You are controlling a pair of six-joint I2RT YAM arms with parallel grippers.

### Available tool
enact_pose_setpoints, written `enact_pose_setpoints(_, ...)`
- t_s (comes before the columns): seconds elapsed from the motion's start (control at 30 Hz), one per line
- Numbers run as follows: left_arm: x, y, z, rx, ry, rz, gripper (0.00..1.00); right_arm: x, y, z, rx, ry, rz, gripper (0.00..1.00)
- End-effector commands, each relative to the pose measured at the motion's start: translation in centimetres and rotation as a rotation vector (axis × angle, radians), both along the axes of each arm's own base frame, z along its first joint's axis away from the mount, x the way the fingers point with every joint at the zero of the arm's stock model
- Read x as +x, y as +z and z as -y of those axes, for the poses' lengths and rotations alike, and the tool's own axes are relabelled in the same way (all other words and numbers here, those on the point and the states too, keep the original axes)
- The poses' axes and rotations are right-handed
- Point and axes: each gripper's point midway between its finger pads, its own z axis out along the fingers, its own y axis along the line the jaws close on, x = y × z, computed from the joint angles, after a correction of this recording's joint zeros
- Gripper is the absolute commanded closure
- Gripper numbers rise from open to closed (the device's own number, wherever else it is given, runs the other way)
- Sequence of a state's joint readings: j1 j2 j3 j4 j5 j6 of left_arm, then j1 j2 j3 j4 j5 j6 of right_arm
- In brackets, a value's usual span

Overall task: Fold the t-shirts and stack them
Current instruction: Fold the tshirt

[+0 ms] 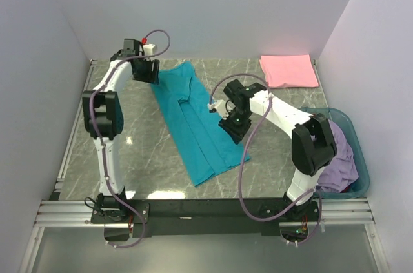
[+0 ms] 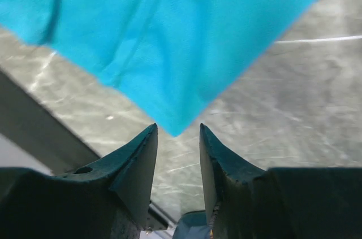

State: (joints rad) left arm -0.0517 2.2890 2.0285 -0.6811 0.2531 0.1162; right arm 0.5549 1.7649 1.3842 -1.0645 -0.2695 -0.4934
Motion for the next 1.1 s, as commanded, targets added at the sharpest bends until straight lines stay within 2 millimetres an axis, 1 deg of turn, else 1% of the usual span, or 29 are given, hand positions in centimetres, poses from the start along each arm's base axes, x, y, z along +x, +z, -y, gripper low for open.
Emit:
enact_pose_setpoints(0.0,-2.3,9.4,1.5,-0.107,-0.026,0.165,0.33,2.3,-1.5,0.0,-0.047,-0.016,0.051,0.58)
enact_pose_setpoints(0.03,-3.2,9.4,1.7,-0.122,-0.025,0.153,0.33,2.5,-2.1,0.1,-0.059,-0.024,0.046,0.59)
enact_pose_setpoints(0.07,-4.9,9.4,2.0,-0.144,-0.035,0.13,0.33,2.8,-3.1,0.3,-0.087,-0.031,0.034,0.6)
enact_pose_setpoints(0.1,-5.8,9.3,2.1,-0.16,-0.038,0.114,0.33,3.1,-3.6,0.3,-0.095,-0.035,0.039,0.61)
enact_pose_setpoints(0.13,-6.6,9.3,2.3,-0.17,-0.038,0.102,0.34,3.0,-4.2,0.3,-0.107,-0.035,0.031,0.62)
enact_pose_setpoints(0.17,-8.0,9.0,2.5,-0.182,-0.045,0.08,0.34,2.7,-5.2,0.7,-0.131,-0.034,0.011,0.62)
enact_pose_setpoints(0.2,-8.8,8.9,2.6,-0.189,-0.05,0.07,0.34,2.8,-5.7,0.6,-0.133,-0.034,0.012,0.63)
enact_pose_setpoints(0.23,-9.4,8.8,2.6,-0.196,-0.048,0.061,0.33,2.5,-6.1,0.7,-0.139,-0.033,0.003,0.64)
enact_pose_setpoints(0.27,-10.4,8.6,2.6,-0.2,-0.045,0.052,0.34,1.9,-6.9,0.9,-0.153,-0.03,-0.021,0.64)
enact_pose_setpoints(0.33,-11.4,8.4,2.8,-0.208,-0.05,0.036,0.35,1.1,-7.6,0.5,-0.154,-0.022,-0.04,0.65)
enact_pose_setpoints(0.37,-12.2,8.0,2.8,-0.211,-0.046,0.017,0.35,0.3,-8.0,0.4,-0.158,-0.017,-0.066,0.66)
enact_pose_setpoints(0.43,-12.8,7.6,2.7,-0.213,-0.032,0.005,0.38,-1.3,-8.4,-1.0,-0.142,0.009,-0.099,0.66)
enact_pose_setpoints(0.47,-13.4,7.0,2.9,-0.22,-0.04,-0.01,0.38,-2.3,-8.8,-1.2,-0.148,0.024,-0.12,0.67)
enact_pose_setpoints(0.5,-13.5,6.8,3.0,-0.222,-0.043,-0.013,0.39,-3.1,-9.0,-1.7,-0.144,0.038,-0.132,0.67)
enact_pose_setpoints(0.53,-13.5,6.3,2.9,-0.21,-0.032,-0.021,0.4,-4.8,-9.0,-3.4,-0.12,0.078,-0.161,0.67)
enact_pose_setpoints(0.6,-13.7,5.0,3.5,-0.212,-0.043,-0.057,0.41,-6.7,-9.1,-4.9,-0.101,0.114,-0.201,0.67)
enact_pose_setpoints(0.63,-13.6,4.4,3.6,-0.199,-0.041,-0.069,0.42,-8.5,-8.8,-6.4,-0.072,0.141,-0.238,0.67)
enact_pose_setpoints(0.67,-13.6,3.4,4.2,-0.193,-0.052,-0.096,0.43,-9.3,-8.5,-7.5,-0.047,0.156,-0.257,0.67)
enact_pose_setpoints(0.73,-13.5,2.5,5.3,-0.221,-0.04,-0.133,0.43,-10.6,-7.8,-8.5,-0.018,0.172,-0.293,0.66)
enact_pose_setpoints(0.77,-13.3,1.5,5.9,-0.225,-0.046,-0.156,0.44,-11.1,-6.8,-9.5,0.029,0.182,-0.312,0.64)
enact_pose_setpoints(0.83,-12.8,0.7,6.8,-0.231,-0.062,-0.168,0.46,-10.9,-5.7,-9.9,0.053,0.172,-0.307,0.61)
enact_pose_setpoints(0.87,-12.4,-0.1,7.4,-0.223,-0.066,-0.178,0.47,-10.1,-4.7,-9.9,0.078,0.162,-0.277,0.6)
enact_pose_setpoints(0.93,-11.7,-0.6,8.1,-0.242,-0.067,-0.179,0.48,-8.6,-3.6,-9.5,0.099,0.133,-0.235,0.59)
enact_pose_setpoints(0.97,-11.1,-1.1,8.6,-0.253,-0.073,-0.179,0.49,-7.7,-2.8,-9.5,0.117,0.121,-0.203,0.58)
enact_pose_setpoints(1.0,-10.8,-1.5,8.9,-0.257,-0.068,-0.184,0.5,-5.9,-2.5,-8.5,0.122,0.073,-0.181,0.58)
enact_pose_setpoints(1.03,-10.6,-1.8,9.2,-0.264,-0.064,-0.192,0.52,-4.9,-2.2,-8.1,0.128,0.045,-0.168,0.58)
enact_pose_setpoints(1.07,-10.1,-2.6,9.6,-0.266,-0.067,-0.205,0.53,-3.4,-1.8,-7.8,0.14,0.013,-0.142,0.58)
